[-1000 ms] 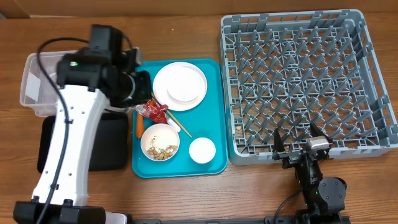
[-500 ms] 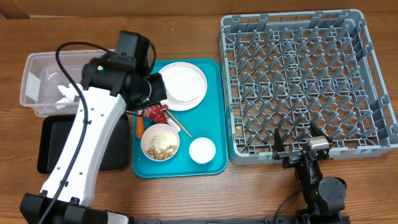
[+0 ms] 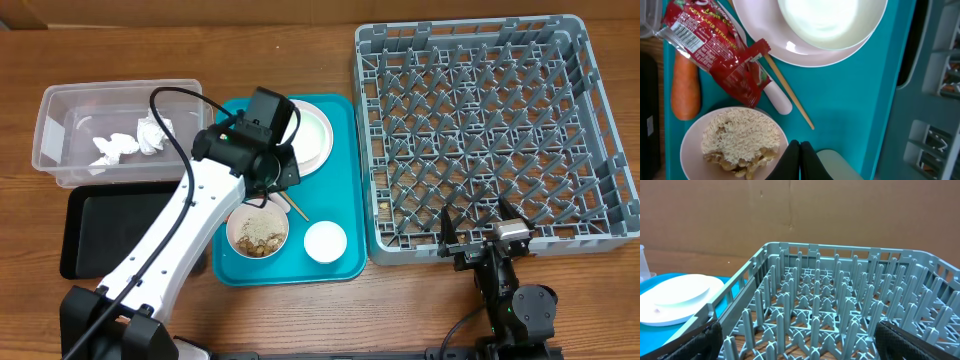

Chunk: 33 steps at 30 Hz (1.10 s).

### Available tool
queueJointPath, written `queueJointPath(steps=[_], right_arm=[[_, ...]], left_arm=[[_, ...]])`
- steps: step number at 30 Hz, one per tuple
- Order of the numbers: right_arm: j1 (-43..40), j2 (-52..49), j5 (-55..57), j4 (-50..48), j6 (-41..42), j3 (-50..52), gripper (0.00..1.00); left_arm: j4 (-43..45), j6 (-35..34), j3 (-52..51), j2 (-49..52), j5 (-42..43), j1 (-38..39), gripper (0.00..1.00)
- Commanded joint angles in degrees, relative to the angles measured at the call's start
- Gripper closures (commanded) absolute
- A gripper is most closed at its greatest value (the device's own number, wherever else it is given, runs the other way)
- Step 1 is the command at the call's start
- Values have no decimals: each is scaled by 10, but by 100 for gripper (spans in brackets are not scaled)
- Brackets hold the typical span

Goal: Sort waste into correct bins and load items into the dishwasher
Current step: 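Reach the left gripper to the tray and grasp the red snack wrapper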

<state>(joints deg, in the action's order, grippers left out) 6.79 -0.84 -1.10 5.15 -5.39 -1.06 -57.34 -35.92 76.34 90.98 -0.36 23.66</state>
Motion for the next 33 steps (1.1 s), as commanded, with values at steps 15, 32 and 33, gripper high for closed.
queueJointPath(steps=[15, 32, 33], right_arm=[[-2, 6, 1, -3, -2, 6, 0], [-2, 6, 1, -3, -2, 6, 0], [-2, 6, 2, -3, -2, 6, 0]], left_arm=[[1, -13, -22, 2, -34, 6, 96], [13, -14, -22, 4, -74, 15, 96], [13, -14, -22, 4, -76, 15, 96]])
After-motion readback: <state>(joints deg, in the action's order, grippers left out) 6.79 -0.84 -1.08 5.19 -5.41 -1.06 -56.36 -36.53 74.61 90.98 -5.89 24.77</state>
